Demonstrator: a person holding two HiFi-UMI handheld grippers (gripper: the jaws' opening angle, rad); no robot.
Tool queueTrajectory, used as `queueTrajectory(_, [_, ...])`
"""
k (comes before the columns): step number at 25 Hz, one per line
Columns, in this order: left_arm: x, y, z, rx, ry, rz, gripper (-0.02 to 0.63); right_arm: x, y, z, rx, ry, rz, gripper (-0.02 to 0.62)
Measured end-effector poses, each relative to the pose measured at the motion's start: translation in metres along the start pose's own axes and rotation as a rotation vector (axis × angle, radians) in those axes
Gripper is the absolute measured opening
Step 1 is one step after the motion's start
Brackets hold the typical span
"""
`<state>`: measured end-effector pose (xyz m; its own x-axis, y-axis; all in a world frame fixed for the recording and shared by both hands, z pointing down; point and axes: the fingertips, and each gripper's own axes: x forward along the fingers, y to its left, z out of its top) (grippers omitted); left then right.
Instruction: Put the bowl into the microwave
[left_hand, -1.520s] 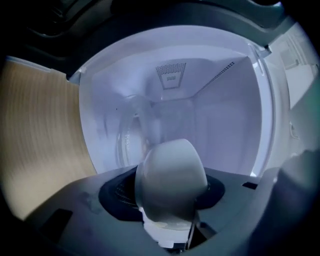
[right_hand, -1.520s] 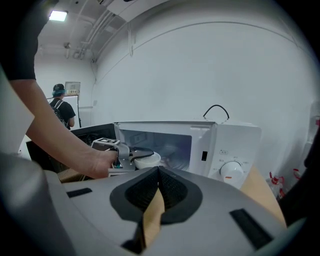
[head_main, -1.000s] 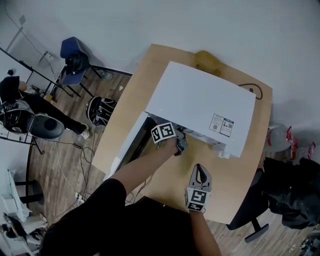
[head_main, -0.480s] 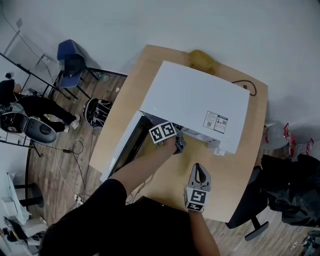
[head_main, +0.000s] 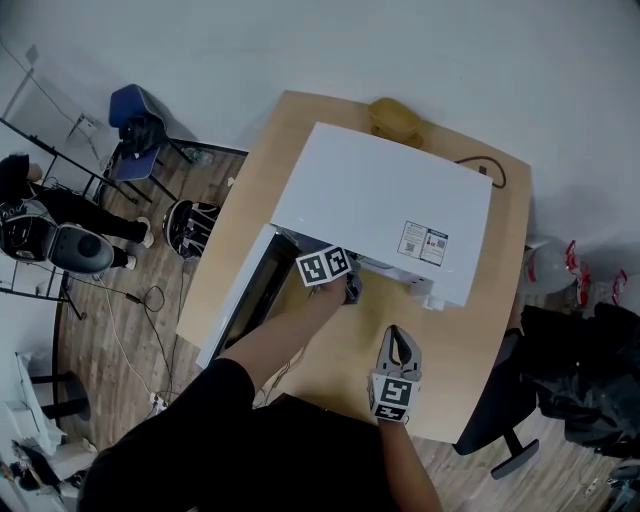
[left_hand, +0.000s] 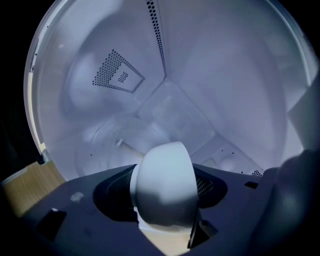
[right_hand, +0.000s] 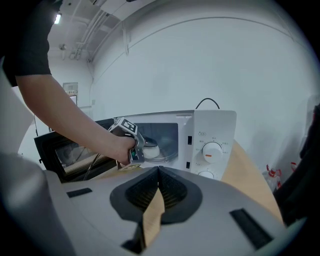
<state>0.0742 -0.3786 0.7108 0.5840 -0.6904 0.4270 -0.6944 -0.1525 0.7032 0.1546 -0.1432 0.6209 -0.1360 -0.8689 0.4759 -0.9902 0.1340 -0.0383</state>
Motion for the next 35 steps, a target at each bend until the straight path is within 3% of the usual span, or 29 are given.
queueTrajectory(10, [-0.002, 0.006, 0.006, 0.134, 0.008, 0.035, 0.268, -0.001, 0.017, 0.004, -0.061, -0.005, 0.035, 0.06])
queueTrajectory(16, [-0.004, 0.003, 0.004, 0.249, 0.009, 0.008, 0.276, -0.004, 0.018, 0.0, -0.077, 0.003, 0.041, 0.06])
queueTrajectory(27, [-0.003, 0.015, 0.006, 0.359, 0.007, 0.049, 0.305, -0.012, 0.026, -0.006, -0.108, 0.015, 0.058, 0.06])
queueTrajectory(35, [0.0, 0.005, 0.01, 0.434, -0.008, -0.01, 0.363, -0.011, 0.033, -0.006, -0.121, 0.025, 0.081, 0.06])
